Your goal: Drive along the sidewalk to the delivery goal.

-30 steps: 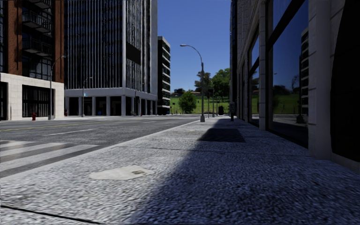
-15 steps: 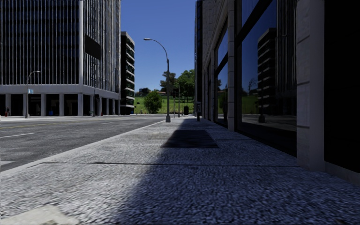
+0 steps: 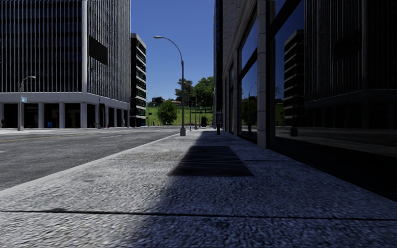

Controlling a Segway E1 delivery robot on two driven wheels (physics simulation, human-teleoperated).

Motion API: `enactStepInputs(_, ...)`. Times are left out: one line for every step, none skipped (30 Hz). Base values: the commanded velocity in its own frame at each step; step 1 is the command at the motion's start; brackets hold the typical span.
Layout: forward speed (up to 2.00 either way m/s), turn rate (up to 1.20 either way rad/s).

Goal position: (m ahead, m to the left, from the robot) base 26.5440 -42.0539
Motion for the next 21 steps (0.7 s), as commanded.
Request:
enactStepInputs(2.0,0.0)
enactStepInputs(2.0,0.0)
enactStepInputs(2.0,0.0)
enactStepInputs(2.0,0.0)
enactStepInputs(2.0,0.0)
enactStepInputs(2.0,0.0)
enactStepInputs(2.0,-0.07)
enactStepInputs(2.0,-0.11)
enactStepInputs(2.0,-0.11)
enactStepInputs(2.0,-0.14)
enactStepInputs(2.0,-0.16)
enactStepInputs(2.0,-0.16)
enactStepInputs(2.0,-0.16)
enactStepInputs(2.0,-0.16)
enactStepInputs(2.0,-0.16)
enactStepInputs(2.0,-0.16)
enactStepInputs(2.0,-0.16)
enactStepInputs(2.0,-0.16)
enactStepInputs(2.0,-0.16)
enactStepInputs(2.0,-0.17)
enactStepInputs(2.0,-0.17)
